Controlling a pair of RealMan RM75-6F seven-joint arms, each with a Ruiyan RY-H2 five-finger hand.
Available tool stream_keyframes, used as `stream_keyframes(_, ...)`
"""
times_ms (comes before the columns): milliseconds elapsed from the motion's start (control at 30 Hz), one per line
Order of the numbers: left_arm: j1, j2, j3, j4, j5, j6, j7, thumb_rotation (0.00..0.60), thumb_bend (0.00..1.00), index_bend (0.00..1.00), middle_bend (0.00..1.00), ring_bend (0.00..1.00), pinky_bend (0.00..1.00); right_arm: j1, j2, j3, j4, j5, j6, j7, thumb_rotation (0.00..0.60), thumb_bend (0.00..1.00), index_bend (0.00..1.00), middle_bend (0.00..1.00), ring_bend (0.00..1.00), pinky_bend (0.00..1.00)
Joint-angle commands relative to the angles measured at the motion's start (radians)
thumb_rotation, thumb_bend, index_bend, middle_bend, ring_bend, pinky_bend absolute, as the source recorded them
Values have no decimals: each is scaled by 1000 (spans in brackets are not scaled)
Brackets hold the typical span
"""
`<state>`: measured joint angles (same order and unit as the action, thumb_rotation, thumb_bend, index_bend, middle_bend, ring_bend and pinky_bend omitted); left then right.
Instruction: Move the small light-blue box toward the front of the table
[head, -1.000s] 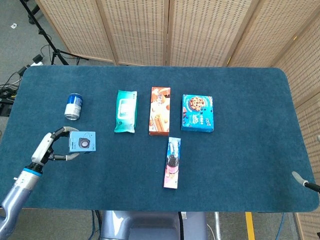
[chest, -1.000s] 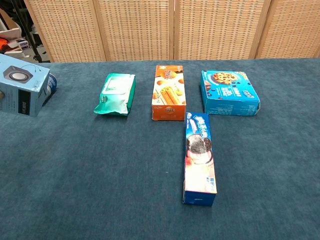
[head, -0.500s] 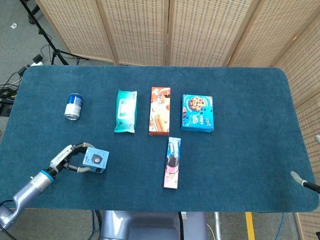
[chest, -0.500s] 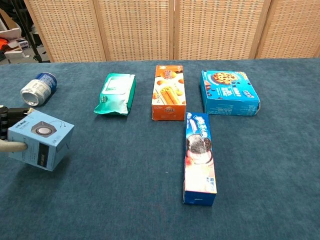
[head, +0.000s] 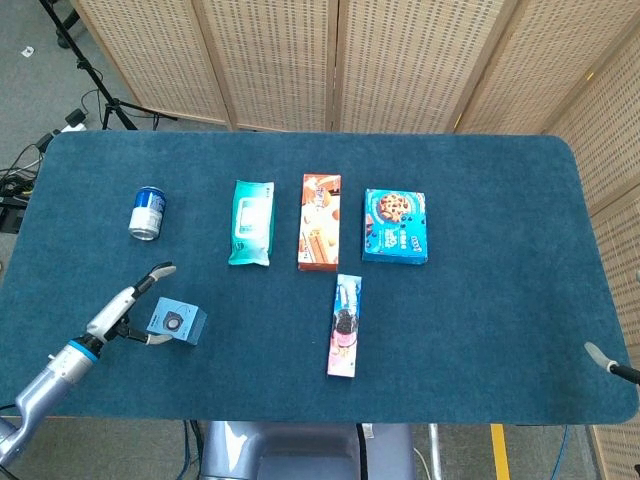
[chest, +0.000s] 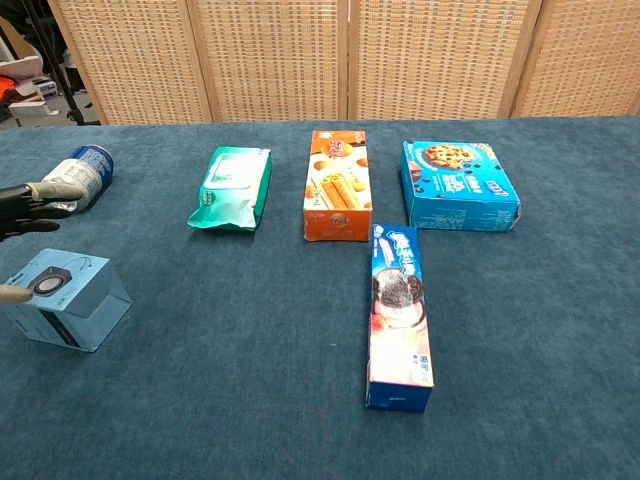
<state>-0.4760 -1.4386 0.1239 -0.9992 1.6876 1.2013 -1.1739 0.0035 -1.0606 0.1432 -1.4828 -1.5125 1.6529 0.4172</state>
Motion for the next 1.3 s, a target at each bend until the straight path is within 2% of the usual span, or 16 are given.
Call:
stream_keyframes(33,30,137,-26,-223,-75,-21,402,600,122,0,0,0,0,0,0,0,-1,-1,0,-2,600,0,0,0,0,0)
stream_keyframes(133,13,224,-23,-387,-78,-58,624,600,122,0,0,0,0,0,0,-1,-2,-4,0,-3,600,0,0,0,0,0)
stream_keyframes(233,-13,283,-21,-530,-87,-115,794,600,118,0,0,0,0,-1,0,-2,-2,-4,2,-4,600,0,0,0,0,0)
stream_keyframes(400,-44,339,-39,-702,-191,-216,1119,600,100,0,0,0,0,0,-2,-3,-1,-7,4,-10,600,0,0,0,0,0)
stream_keyframes(533,-53,332,-68,-784,-304,-237,1322,600,101,0,0,0,0,0,-1,-1,0,-3,1,-6,600,0,0,0,0,0)
stream_keyframes(700,-80,260,-99,-794,-467,-257,1539,600,103,0,0,0,0,2,1,0,5,2,-5,7,600,0,0,0,0,0)
stream_keyframes(933,-108,200,-111,-790,-611,-232,1734,600,111,0,0,0,0,2,2,4,12,11,-9,19,600,0,0,0,0,0)
stream_keyframes(1200,-131,166,-118,-787,-652,-236,1763,600,111,4,0,0,0,3,-1,8,18,21,-13,20,600,0,0,0,0,0)
stream_keyframes(1300,-139,162,-117,-794,-666,-225,1794,600,121,58,0,0,0,2,-1,10,20,24,-14,24,600,0,0,0,0,0)
